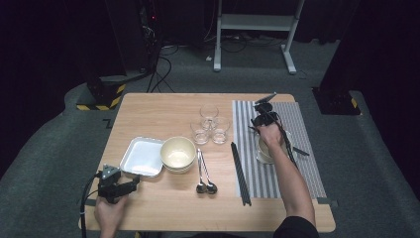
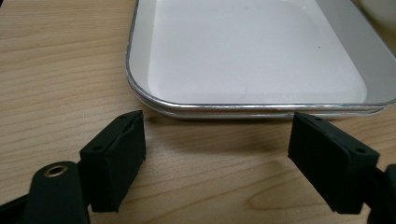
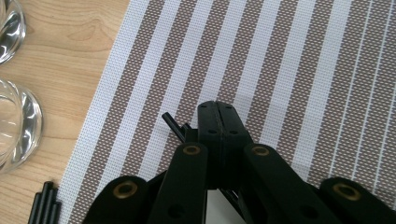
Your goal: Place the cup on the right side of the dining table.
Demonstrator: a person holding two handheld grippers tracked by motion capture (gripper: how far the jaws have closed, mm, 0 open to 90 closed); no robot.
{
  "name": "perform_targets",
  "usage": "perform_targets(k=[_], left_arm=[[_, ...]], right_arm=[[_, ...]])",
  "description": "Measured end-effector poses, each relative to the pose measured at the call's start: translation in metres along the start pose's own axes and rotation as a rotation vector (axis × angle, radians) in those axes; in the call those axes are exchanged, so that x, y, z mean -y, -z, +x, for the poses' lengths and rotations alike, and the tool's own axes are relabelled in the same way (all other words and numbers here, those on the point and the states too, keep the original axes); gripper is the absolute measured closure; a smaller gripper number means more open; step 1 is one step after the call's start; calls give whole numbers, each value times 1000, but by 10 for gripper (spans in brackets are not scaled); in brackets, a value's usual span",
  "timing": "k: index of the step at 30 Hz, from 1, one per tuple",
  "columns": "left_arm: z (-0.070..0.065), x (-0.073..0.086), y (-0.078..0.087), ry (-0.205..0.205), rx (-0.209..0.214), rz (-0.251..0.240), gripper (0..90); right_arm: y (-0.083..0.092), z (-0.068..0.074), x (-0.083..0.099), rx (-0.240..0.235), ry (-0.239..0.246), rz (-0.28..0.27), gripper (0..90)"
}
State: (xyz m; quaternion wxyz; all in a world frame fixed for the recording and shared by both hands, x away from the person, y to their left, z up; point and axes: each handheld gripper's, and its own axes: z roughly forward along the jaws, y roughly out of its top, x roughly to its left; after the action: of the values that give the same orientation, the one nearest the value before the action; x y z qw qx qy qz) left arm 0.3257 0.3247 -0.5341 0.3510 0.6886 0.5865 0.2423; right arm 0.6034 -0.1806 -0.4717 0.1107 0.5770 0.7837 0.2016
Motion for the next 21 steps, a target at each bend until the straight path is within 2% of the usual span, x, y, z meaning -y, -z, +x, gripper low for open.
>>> perform_targets(k=[21], left_arm=[[1, 0, 0, 5, 6, -1, 192]], right_arm=[[-1, 17, 3, -30, 6, 5, 898]])
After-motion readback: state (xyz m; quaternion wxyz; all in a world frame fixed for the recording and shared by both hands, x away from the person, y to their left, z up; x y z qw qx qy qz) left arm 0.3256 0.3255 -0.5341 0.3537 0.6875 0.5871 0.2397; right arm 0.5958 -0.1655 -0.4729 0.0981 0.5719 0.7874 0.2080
